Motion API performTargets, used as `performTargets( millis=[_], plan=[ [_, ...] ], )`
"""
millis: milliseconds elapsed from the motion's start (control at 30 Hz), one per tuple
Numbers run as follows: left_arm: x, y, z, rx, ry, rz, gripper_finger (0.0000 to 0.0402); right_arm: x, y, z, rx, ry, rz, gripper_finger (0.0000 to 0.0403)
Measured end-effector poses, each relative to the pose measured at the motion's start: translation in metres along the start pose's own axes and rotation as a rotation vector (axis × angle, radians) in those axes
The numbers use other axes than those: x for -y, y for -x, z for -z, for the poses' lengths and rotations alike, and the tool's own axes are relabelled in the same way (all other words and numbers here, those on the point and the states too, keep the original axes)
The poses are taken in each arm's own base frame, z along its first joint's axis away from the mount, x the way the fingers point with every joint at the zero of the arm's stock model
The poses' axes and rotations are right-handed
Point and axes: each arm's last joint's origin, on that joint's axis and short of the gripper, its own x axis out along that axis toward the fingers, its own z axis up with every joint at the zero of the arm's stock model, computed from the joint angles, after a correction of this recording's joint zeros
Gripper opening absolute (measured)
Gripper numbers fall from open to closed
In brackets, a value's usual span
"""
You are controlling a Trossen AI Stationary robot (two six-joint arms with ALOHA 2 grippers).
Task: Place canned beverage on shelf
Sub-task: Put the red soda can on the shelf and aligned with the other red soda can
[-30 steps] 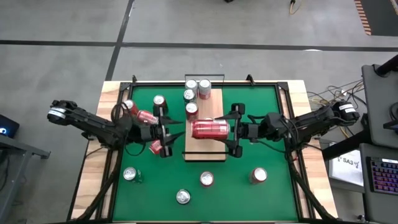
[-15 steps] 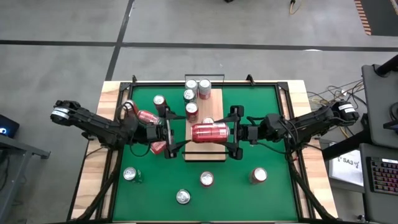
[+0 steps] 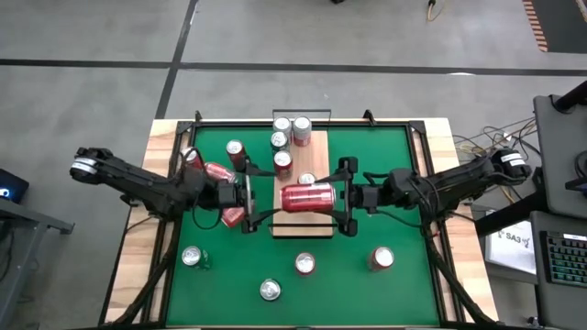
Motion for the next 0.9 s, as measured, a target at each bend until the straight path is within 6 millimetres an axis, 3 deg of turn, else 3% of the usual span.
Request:
performTargets(
  millis=[300,600,900],
  plan=[
    [0.0,0.008,0.005,-0.133,0.004,0.059,0.0378,0.001,0.004,0.0,-0.092,0.007,0.037,0.0291],
    [-0.006,0.006,0.001,-0.084,0.041,0.016,0.0378,-0.002,0.002,0.004,-0.104,0.015,0.017,0.0291],
    [0.002,-0.006,0.017,-0.063,0.055,0.018,0.0378,-0.006,-0.003,0.014,-0.103,0.021,0.013,0.0291]
  ],
)
